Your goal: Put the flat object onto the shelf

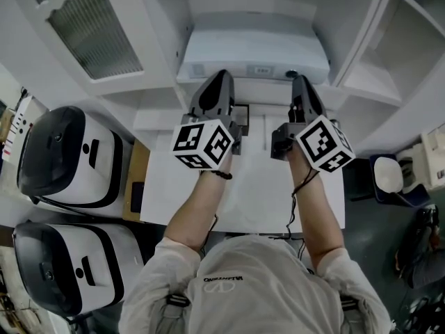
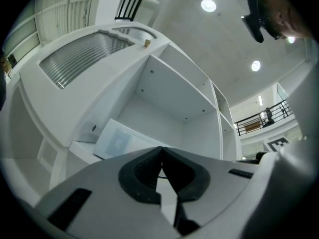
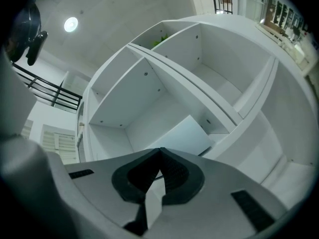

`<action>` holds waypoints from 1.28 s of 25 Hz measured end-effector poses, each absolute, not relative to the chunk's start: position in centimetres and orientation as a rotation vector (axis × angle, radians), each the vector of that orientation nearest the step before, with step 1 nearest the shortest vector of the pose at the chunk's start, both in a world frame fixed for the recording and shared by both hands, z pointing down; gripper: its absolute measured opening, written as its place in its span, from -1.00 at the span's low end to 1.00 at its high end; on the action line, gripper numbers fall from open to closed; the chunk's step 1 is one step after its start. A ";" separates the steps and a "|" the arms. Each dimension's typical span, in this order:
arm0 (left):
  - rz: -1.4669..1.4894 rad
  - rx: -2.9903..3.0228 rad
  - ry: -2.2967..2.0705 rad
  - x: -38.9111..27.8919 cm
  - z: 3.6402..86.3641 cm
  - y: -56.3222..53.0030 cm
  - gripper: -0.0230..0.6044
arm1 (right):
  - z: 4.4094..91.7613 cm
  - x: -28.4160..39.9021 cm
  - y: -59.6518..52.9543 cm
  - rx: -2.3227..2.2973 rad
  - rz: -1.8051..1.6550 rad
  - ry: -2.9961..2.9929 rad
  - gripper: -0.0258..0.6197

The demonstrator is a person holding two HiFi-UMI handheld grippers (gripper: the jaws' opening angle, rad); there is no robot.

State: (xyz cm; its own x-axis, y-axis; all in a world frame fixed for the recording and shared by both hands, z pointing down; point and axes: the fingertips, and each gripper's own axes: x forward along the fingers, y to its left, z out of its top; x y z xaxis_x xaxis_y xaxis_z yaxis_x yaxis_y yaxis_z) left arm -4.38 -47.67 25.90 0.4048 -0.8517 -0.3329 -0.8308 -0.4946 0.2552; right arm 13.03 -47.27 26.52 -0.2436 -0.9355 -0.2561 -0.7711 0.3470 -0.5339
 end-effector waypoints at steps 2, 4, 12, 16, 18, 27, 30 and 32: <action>-0.656 2.626 -1.577 -4.9 25.7 -46.4 -0.91 | 26.4 13.5 -46.2 -1.479 -0.384 2.071 -0.89; -0.639 2.688 -1.590 -5.3 25.4 -44.9 -0.91 | 26.2 14.1 -44.8 -1.494 -0.332 2.067 -0.89; -0.539 2.914 -1.631 -7.4 25.6 -38.4 -0.91 | 26.6 15.5 -39.5 -1.530 -0.148 2.112 -0.89; -0.534 2.863 -1.639 -9.1 27.7 -37.2 -0.91 | 28.5 15.6 -38.1 -1.543 -0.150 2.137 -0.89; -0.526 2.822 -1.650 -9.9 28.9 -37.0 -0.91 | 29.4 15.7 -37.5 -1.557 -0.159 2.144 -0.89; -0.478 2.744 -1.694 -11.6 31.3 -36.3 -0.91 | 31.0 16.6 -36.1 -1.582 -0.174 2.153 -0.89; -0.483 2.748 -1.689 -11.3 31.2 -36.1 -0.91 | 31.1 16.7 -35.8 -1.574 -0.176 2.149 -0.89; -0.487 2.749 -1.686 -11.2 31.3 -35.9 -0.91 | 31.2 16.7 -35.6 -1.571 -0.176 2.148 -0.89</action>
State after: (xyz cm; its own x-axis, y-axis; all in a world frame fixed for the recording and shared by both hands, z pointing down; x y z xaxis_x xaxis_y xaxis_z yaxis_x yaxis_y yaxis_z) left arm -11.21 -35.87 31.26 0.4231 -0.8505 -0.3126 -0.8862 -0.4602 0.0527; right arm 16.68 -35.59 31.21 -0.2340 -0.9265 -0.2949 -0.8662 0.3363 -0.3695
